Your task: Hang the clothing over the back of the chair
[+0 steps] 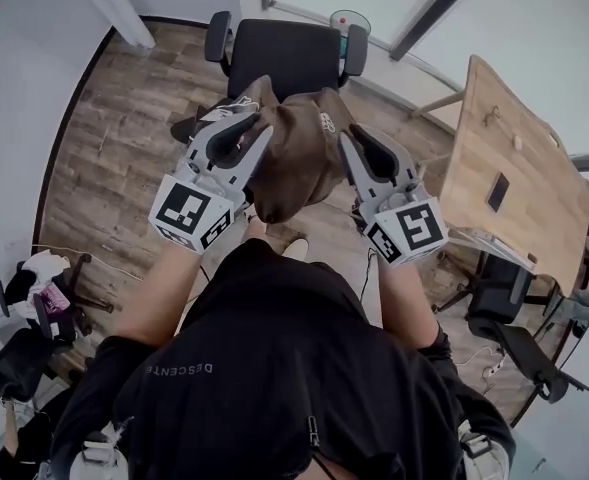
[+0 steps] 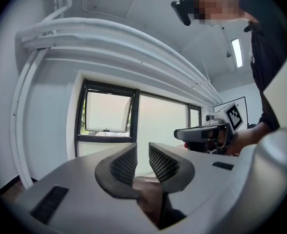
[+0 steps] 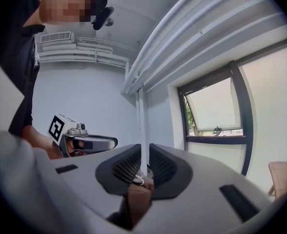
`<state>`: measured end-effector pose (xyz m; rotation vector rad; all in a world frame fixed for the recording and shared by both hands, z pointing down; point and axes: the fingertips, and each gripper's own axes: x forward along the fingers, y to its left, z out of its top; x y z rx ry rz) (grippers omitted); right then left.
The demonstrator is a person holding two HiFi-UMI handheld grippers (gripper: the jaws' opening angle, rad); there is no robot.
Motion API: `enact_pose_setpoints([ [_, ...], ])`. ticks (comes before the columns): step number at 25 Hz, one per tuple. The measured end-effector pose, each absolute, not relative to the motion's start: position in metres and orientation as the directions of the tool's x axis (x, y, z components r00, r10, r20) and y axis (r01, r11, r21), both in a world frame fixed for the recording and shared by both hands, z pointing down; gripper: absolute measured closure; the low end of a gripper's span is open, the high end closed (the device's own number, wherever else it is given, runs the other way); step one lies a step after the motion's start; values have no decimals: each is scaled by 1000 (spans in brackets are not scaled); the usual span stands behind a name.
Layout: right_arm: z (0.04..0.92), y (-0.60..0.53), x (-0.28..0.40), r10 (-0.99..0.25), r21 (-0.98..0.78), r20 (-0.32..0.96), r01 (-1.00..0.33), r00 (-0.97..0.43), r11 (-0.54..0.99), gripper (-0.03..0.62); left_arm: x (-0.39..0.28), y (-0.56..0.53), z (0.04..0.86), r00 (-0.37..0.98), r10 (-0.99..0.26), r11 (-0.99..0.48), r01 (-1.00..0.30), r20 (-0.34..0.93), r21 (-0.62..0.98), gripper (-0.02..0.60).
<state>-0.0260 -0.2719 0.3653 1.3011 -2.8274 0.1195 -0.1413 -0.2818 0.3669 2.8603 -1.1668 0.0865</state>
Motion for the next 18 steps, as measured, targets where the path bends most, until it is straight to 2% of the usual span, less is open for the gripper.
enact_pose_setpoints([
  [5,361,-235,-37,-711,-53,33,-711,-703,701,586,-145,-241,365,691,-720,-691,-722,63,17,549],
  [7,360,-222,-45,-693,-47,28,-694,-720,719,587,-148,-230,362,683,-728,-684,-729,62,6,560],
  [13,360,-192,-70,-665,-29,36,-665,-746,746,588,-163,-207,349,685,-728,-685,-729,31,9,563],
  [18,357,-180,-82,-699,-9,39,-700,-714,714,588,-180,-196,351,704,-710,-704,-710,24,0,563],
])
